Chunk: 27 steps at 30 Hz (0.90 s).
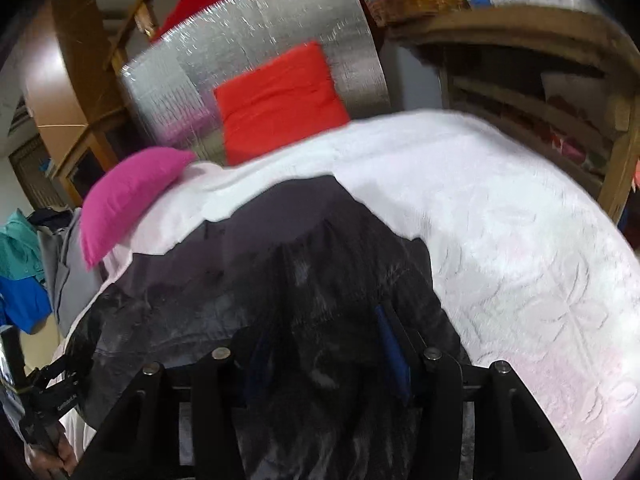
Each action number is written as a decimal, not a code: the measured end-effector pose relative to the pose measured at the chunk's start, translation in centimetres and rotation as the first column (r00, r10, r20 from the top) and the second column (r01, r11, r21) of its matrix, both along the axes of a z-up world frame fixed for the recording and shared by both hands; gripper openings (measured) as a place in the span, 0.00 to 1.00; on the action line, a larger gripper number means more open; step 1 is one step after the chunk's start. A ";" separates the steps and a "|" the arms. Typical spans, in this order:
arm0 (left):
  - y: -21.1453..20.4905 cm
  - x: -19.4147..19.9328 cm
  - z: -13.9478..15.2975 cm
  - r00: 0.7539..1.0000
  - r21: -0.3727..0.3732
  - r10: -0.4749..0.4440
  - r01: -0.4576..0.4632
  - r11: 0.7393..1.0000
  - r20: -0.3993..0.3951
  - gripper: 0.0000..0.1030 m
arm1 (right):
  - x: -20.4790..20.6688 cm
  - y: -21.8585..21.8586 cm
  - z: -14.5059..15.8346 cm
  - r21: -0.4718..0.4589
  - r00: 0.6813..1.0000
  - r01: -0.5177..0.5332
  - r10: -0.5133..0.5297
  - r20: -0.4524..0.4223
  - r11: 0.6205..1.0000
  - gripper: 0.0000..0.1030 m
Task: Fold large clothes
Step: 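Open both grippers and lift them away from the folded jacket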
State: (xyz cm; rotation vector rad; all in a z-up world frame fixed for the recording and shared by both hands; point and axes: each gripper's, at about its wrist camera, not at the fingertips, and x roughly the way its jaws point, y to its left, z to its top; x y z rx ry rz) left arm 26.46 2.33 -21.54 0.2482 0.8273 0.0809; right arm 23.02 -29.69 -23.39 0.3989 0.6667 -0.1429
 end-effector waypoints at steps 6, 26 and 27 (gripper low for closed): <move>-0.2 0.4 -0.9 1.000 0.020 -0.001 0.001 1.000 -0.031 0.72 | 2.3 0.5 -2.1 -0.033 0.991 -0.018 0.014 -0.132 0.999 0.53; -3.5 -19.3 19.3 0.923 -0.026 -0.025 0.038 0.999 0.385 0.92 | -18.4 9.1 13.8 -0.259 0.971 0.062 0.002 0.239 0.964 0.78; -3.7 -20.8 20.5 0.906 -0.011 -0.029 0.037 0.999 0.422 0.93 | -19.5 9.6 14.9 -0.273 0.967 0.068 0.005 0.256 0.960 0.78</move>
